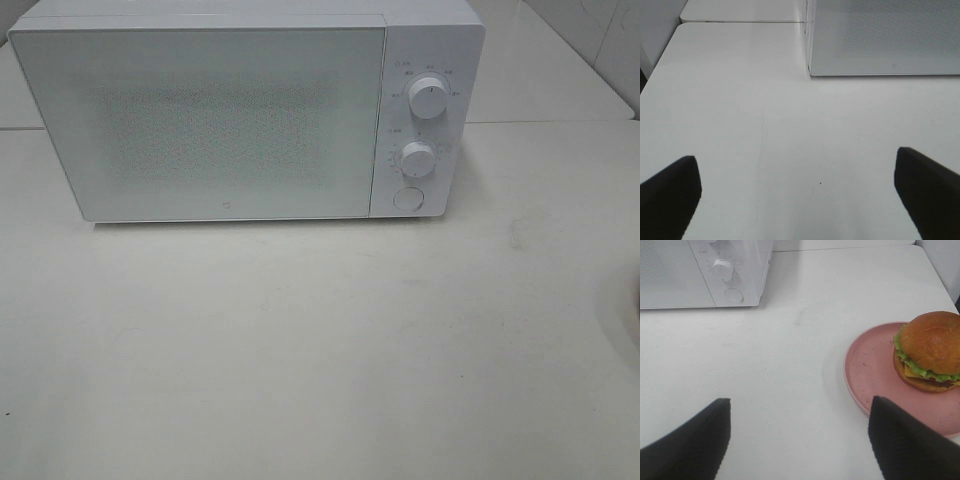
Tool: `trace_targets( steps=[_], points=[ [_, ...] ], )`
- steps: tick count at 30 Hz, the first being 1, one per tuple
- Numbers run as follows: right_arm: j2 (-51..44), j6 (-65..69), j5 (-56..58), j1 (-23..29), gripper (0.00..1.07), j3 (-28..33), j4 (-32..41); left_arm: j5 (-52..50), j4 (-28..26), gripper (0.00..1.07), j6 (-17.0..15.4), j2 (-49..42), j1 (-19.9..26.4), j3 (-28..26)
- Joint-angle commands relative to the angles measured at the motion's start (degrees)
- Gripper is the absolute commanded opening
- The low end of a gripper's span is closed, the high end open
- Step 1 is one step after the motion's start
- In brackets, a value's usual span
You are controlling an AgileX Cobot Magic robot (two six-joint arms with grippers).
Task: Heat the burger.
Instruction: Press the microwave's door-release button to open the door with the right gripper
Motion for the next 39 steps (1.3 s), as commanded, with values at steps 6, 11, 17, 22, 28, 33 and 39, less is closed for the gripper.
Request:
trace_targets(
  steps=[6,11,17,22,28,33,39],
  points=[
    [-1.5,0.1,-0.2,-0.2,0.75,0.1,0.1,-0.6,-0.1,0.98,-0.3,-1.6,-0.2,0.2],
    [-1.5,0.1,-0.2,-0.2,0.75,0.1,0.1,-0.6,-0.1,0.98,-0.3,-1.6,-0.2,0.2],
    [1.3,-0.1,-0.9,-0.2,0.75,-1.7,0.1,-0.6,-0.1,0.98,-0.3,-1.6,-0.2,0.2],
    [5.6,-0.1,-2.5,-0.2,0.75,-2.2,0.1,-0.6,-0.1,0.98,-0.3,-1.6,-0.2,0.2],
    [11.7,-0.1,-6.8,-0.2,0.75,-2.2,0.1,-0.6,-0.1,0.98,-0.3,-1.6,-0.2,0.2],
    [17.1,-0.1,-12.0,-0.2,0.75,-2.2,0.1,-0.6,-0.1,0.98,-0.3,-1.6,-0.2,0.2],
    [22.7,-0.1,-17.9,-0.2,0.75,-2.2,0.1,-0.6,-0.1,0.98,-0.3,-1.6,-0.2,0.2]
  ],
)
